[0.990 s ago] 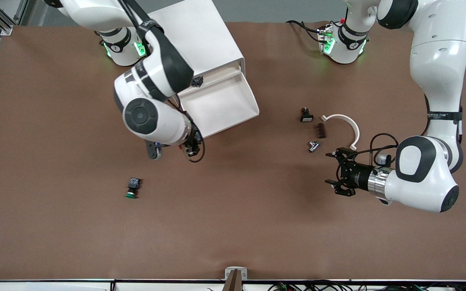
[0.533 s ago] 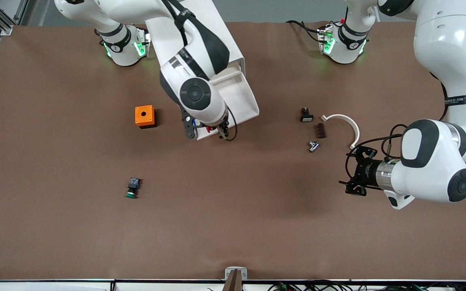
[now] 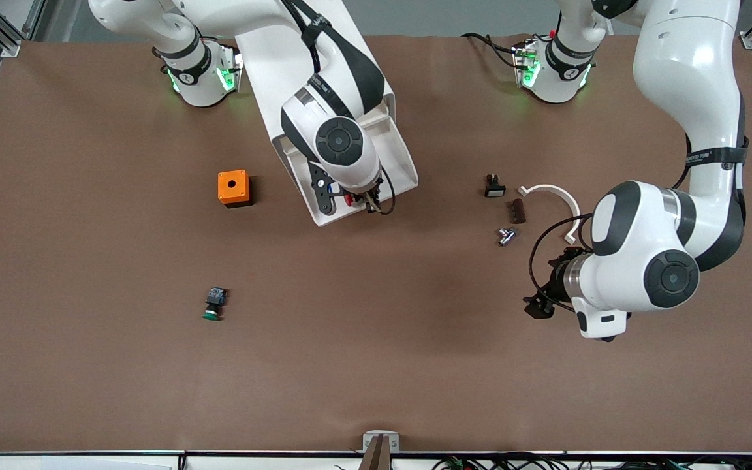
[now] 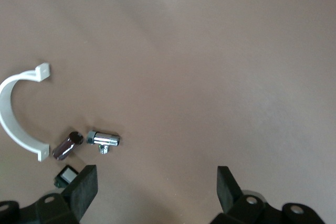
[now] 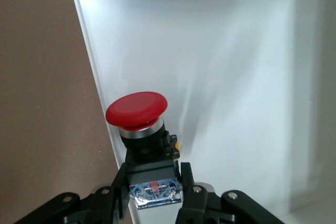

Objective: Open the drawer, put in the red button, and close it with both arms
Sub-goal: 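Lower the red button into the drawer and open the right gripper, then withdraw the right gripper while the left gripper moves to the drawer front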

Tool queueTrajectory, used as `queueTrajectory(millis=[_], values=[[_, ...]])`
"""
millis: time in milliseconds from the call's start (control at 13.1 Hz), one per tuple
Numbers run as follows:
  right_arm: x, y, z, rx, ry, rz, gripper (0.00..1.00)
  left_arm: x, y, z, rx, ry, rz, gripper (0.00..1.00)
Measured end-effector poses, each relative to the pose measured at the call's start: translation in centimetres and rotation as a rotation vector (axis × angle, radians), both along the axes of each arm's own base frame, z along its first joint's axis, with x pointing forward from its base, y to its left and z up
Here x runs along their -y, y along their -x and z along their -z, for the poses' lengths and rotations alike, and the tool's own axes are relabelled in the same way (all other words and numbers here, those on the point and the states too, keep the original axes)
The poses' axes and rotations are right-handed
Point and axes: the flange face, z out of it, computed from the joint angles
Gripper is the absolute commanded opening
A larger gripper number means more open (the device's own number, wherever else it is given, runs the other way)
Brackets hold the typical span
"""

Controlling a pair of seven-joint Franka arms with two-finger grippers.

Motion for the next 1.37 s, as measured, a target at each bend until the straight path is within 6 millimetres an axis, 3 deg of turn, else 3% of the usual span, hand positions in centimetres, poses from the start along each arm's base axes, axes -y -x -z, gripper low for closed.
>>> queueTrajectory(millis=[152,305,381,609,838,1066,1371], values=[[0.0,0.0,-0.1,0.001,-0.001,-0.002,0.51,1.1,0.2,-0.2,0.017,0.03,0.081,1.0],[0.1,-0.1,-0.2,0.005,-0.005,-0.012,0.91,2.9,0.7,-0.4,0.022,0.06,0.144,1.0],[0.3,-0.2,-0.4,0.006,-0.006,-0.021,1.0,3.9,1.1,-0.5,0.021,0.074,0.171,1.0],[1.6,-1.1,-1.4,0.011,-0.017,-0.06,1.0,5.8,1.8,-0.4,0.018,0.099,0.224,1.0],[5.0,-3.6,-3.4,0.027,-0.055,-0.154,1.0,7.9,2.9,0.2,0.013,0.116,0.311,1.0],[11.1,-7.6,-5.9,0.025,-0.085,-0.236,1.0,11.7,4.4,0.7,0.015,0.122,0.373,1.0],[22.4,-13.3,-8.1,0.019,-0.135,-0.341,1.0,17.4,6.2,2.2,0.084,0.145,0.438,1.0]])
